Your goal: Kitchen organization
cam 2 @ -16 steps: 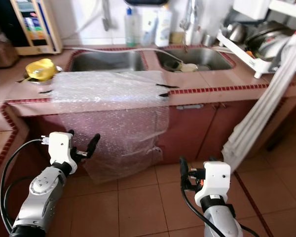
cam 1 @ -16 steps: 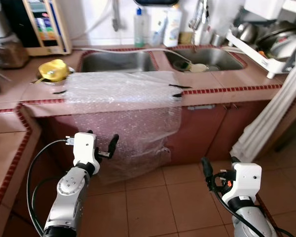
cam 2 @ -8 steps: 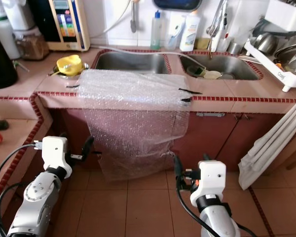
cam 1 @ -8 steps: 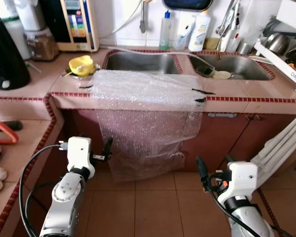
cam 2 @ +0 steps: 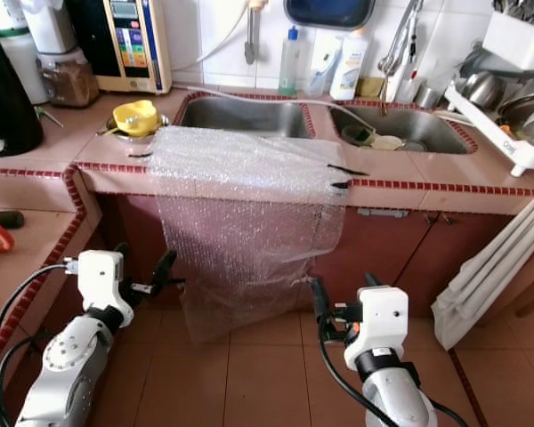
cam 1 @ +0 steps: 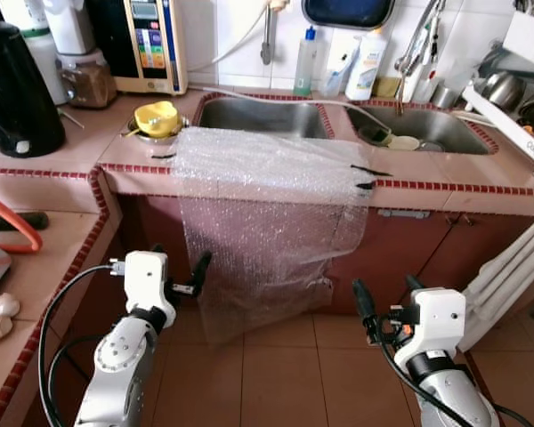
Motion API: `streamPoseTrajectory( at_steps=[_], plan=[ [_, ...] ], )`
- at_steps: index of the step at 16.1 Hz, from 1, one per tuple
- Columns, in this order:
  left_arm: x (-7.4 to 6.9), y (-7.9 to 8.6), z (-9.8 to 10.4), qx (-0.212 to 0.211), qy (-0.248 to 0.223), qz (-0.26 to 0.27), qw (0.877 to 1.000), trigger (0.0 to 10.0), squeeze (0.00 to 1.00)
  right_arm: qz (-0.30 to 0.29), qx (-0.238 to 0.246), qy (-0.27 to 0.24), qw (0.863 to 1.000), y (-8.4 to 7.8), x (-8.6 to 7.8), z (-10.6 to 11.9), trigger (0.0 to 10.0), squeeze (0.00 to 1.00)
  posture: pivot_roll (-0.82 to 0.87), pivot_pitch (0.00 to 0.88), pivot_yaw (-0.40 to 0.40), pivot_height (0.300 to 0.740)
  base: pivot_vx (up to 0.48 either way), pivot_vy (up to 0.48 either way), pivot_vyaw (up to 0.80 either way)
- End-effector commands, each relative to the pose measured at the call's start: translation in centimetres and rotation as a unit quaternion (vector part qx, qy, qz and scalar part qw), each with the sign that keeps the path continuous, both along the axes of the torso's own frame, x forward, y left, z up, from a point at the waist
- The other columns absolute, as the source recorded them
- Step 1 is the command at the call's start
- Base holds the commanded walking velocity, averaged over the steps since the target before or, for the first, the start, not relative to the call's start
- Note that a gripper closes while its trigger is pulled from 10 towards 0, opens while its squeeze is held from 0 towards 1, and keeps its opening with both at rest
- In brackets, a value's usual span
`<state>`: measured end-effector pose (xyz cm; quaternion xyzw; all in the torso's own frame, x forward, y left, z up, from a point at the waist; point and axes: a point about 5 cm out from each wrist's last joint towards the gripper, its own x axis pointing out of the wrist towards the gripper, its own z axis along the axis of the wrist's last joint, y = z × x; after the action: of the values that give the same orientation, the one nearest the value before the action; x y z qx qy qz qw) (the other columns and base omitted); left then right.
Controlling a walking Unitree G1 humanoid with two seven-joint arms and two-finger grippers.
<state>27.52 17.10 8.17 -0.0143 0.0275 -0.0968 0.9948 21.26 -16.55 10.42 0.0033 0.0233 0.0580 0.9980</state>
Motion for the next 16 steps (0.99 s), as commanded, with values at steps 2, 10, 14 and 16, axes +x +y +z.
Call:
streamPoseTrajectory(
  at_steps=[2, 10, 14, 16],
  plan=[
    [0.19, -0.6, 0.52, -0.005, -0.009, -0.012, 1.0, 10.0, 0.0, 0.004, -0.002, -0.008, 1.0, 0.05, 0.34, 0.46, 10.0, 0.0, 0.08, 0.0, -0.032, 0.74, 0.336, 0.0, 0.0],
    [0.65, -0.71, 0.75, -0.005, -0.015, -0.014, 1.0, 10.0, 0.0, 0.012, -0.002, -0.012, 1.0, 0.38, 0.32, 0.51, 10.0, 0.0, 0.07, 0.0, -0.023, 0.74, 0.371, 0.0, 0.0],
    [0.5, -1.07, 0.55, -0.007, -0.012, -0.021, 1.0, 10.0, 0.0, 0.016, -0.002, -0.016, 1.0, 0.62, 0.64, 0.66, 10.0, 0.0, 0.07, 0.0, -0.027, 0.74, 0.374, 0.0, 0.0],
    [0.49, -1.15, 0.28, -0.006, -0.006, -0.018, 1.0, 10.0, 0.0, 0.018, -0.004, -0.016, 1.0, 0.7, 0.67, 0.61, 10.0, 0.0, 0.08, 0.0, -0.03, 0.74, 0.294, 0.0, 0.0]
  ],
)
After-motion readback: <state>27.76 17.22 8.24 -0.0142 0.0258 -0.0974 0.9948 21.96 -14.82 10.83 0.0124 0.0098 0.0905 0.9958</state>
